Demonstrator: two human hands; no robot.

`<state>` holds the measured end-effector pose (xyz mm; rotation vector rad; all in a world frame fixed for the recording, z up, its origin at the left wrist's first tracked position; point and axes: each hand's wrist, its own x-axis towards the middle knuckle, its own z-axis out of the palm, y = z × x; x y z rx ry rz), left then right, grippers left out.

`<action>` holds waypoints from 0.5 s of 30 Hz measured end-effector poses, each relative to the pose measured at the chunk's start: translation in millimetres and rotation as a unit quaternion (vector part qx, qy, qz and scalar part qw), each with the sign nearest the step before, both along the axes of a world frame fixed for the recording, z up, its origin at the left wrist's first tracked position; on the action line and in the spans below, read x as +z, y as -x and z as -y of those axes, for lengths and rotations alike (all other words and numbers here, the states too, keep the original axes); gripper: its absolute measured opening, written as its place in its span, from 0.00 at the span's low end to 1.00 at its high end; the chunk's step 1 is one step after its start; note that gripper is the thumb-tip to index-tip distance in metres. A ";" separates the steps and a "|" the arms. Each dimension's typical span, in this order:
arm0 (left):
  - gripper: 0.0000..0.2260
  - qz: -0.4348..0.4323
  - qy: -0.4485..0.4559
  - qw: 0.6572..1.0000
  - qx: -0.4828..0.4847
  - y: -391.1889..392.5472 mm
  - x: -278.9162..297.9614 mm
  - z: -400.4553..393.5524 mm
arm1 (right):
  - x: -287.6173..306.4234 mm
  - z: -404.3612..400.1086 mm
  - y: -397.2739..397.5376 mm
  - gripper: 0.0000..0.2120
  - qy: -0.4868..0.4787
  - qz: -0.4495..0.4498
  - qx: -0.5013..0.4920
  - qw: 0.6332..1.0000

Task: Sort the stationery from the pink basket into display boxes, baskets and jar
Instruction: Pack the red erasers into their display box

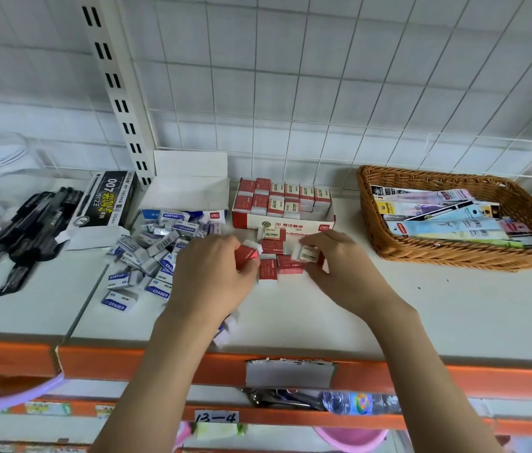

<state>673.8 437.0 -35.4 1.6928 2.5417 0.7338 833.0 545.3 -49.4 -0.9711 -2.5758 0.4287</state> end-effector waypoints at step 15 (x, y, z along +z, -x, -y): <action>0.15 0.032 0.125 0.992 0.013 -37.6 -10.8 -36.1 | -1.6 -1.2 -23.4 0.16 0.038 0.064 -0.060 0.995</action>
